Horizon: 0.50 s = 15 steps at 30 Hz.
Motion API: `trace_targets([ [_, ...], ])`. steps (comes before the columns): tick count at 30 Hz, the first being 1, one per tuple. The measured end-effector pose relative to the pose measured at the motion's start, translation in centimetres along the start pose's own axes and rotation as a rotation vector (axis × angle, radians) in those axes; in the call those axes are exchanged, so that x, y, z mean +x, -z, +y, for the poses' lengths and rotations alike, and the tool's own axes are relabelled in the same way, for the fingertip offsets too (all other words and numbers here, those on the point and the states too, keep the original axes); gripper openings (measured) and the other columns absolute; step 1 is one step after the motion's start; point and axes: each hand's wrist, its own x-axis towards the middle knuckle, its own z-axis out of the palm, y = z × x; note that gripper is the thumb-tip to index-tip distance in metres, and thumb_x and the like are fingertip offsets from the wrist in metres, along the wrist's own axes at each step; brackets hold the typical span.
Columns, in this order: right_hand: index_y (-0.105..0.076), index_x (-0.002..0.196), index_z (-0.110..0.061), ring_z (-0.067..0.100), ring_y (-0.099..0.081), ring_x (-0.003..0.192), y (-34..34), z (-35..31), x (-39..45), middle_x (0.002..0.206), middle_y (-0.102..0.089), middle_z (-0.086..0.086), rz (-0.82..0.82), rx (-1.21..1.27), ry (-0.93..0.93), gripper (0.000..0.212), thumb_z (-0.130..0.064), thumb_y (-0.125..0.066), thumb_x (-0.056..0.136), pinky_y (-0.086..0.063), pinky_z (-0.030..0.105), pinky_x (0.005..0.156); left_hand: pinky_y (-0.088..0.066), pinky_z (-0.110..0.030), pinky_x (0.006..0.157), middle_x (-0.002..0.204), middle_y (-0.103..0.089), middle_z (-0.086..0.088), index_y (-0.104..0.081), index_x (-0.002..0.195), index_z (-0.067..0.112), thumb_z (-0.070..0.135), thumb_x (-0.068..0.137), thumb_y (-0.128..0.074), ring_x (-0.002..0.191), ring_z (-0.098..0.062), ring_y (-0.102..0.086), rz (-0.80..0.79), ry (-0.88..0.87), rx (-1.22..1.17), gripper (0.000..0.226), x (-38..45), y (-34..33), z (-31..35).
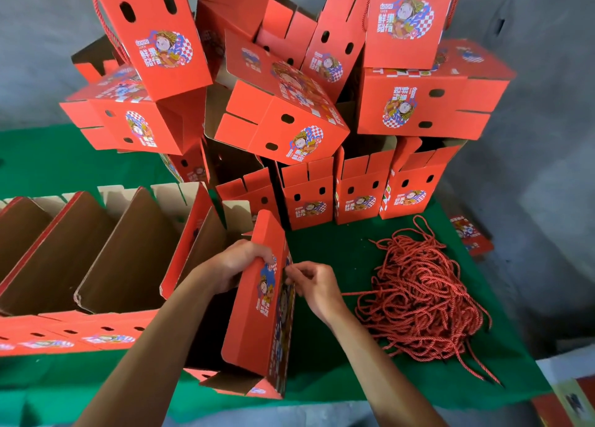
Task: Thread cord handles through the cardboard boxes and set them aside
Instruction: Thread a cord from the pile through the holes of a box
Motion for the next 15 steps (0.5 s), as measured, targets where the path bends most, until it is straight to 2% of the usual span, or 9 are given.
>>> trace_targets([
  [3, -0.073, 0.076, -0.018, -0.003, -0.059, 0.055, -0.1, -0.2, 0.3, 0.066, -0.069, -0.008, 0.014, -0.108, 0.010, 0.026, -0.030, -0.070, 0.098, -0.043, 0.011, 0.056, -0.060, -0.045, 0.089, 0.112, -0.074, -0.015, -0.055, 0.131, 0.012, 0.035, 0.085, -0.069, 0.100, -0.033, -0.074, 0.002, -0.013, 0.032, 0.053, 0.1, -0.1, -0.1],
  [6, -0.074, 0.078, -0.018, 0.001, -0.064, 0.062, 0.1, -0.4, 0.8, 0.069, -0.071, -0.008, 0.034, -0.262, 0.002, 0.028, -0.035, -0.067, 0.099, -0.051, 0.022, 0.061, -0.060, -0.045, 0.091, 0.110, -0.075, -0.013, -0.057, 0.131, 0.012, 0.047, 0.070, -0.068, 0.097, -0.031, -0.075, 0.003, -0.030, 0.077, 0.071, -0.2, -0.7, 0.1],
  [8, -0.073, 0.077, -0.023, -0.003, -0.063, 0.060, 0.5, -0.7, 0.9, 0.068, -0.069, -0.011, 0.039, -0.367, 0.026, 0.029, -0.038, -0.065, 0.100, -0.046, 0.015, 0.057, -0.059, -0.047, 0.094, 0.112, -0.074, -0.013, -0.056, 0.132, 0.013, 0.051, 0.067, -0.065, 0.098, -0.031, -0.075, 0.006, -0.037, 0.110, 0.076, -0.3, -1.2, 0.3],
  [11, -0.064, 0.068, -0.032, -0.008, -0.059, 0.058, 1.1, -1.2, 0.7, 0.065, -0.064, -0.013, 0.003, -0.531, 0.087, 0.035, -0.038, -0.060, 0.102, -0.042, 0.011, 0.051, -0.057, -0.047, 0.097, 0.114, -0.073, -0.011, -0.055, 0.135, 0.015, 0.061, 0.080, -0.062, 0.100, -0.029, -0.074, 0.015, -0.035, 0.112, 0.072, 0.0, -1.6, 0.5],
  [13, -0.061, 0.066, -0.032, -0.007, -0.057, 0.056, 1.3, -1.6, 0.7, 0.065, -0.062, -0.013, -0.029, -0.578, 0.071, 0.039, -0.040, -0.058, 0.103, -0.040, 0.014, 0.050, -0.057, -0.045, 0.097, 0.116, -0.072, -0.008, -0.052, 0.139, 0.017, 0.064, 0.092, -0.054, 0.102, -0.027, -0.073, 0.016, -0.041, 0.096, 0.066, -0.1, -1.8, 0.6],
  [15, -0.062, 0.064, -0.026, -0.003, -0.052, 0.048, 1.8, -2.1, 0.9, 0.058, -0.058, -0.014, -0.086, -0.529, 0.034, 0.043, -0.043, -0.058, 0.103, -0.037, 0.018, 0.050, -0.057, -0.043, 0.094, 0.119, -0.072, -0.007, -0.054, 0.136, 0.021, 0.075, 0.093, -0.039, 0.107, -0.026, -0.071, -0.007, -0.068, 0.055, 0.072, -0.3, -1.9, 0.5],
])
